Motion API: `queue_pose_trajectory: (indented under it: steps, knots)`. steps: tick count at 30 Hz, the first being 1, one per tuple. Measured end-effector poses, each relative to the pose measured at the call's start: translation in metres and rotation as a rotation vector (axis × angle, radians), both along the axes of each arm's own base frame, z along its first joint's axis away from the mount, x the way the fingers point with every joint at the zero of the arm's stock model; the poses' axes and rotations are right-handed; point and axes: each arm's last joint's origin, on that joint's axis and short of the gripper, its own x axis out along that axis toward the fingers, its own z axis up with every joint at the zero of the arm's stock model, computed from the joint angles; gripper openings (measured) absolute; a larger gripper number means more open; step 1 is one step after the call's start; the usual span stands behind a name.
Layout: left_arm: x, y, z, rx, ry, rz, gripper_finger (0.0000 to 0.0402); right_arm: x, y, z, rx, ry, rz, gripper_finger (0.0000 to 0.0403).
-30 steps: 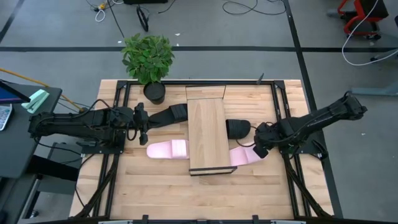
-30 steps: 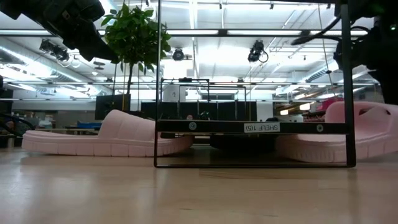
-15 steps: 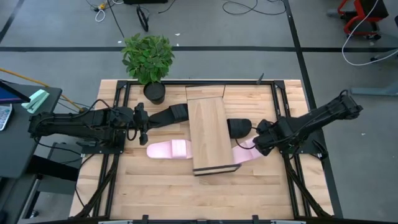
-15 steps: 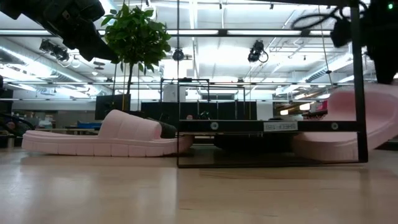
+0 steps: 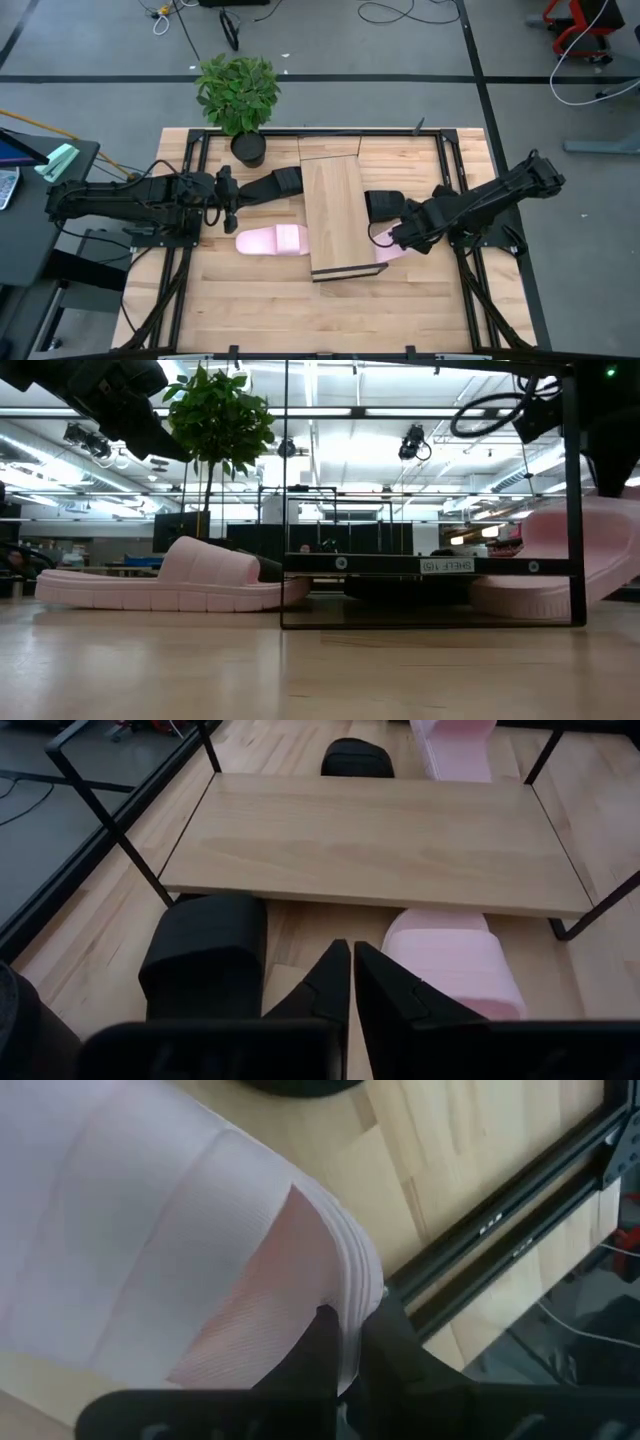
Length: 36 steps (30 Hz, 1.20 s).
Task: Pick and place slides into the shelf
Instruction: Put the right pink slide on the shelf
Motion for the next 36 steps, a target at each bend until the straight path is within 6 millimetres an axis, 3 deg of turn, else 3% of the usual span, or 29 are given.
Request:
queue_pose_trajectory:
  steps: [23, 36]
  knots:
    - [-0.0001, 0.0000, -0.0002, 0.000, 0.003, 0.000, 0.0030, -0.0028, 0.0000, 0.0008, 0.020, 0.056, 0.024, 0.0020]
    - [-0.0003, 0.0000, -0.0004, -0.002, 0.005, 0.001, 0.0025, 0.0042, -0.0041, -0.0035, -0.097, 0.094, 0.231, 0.0020]
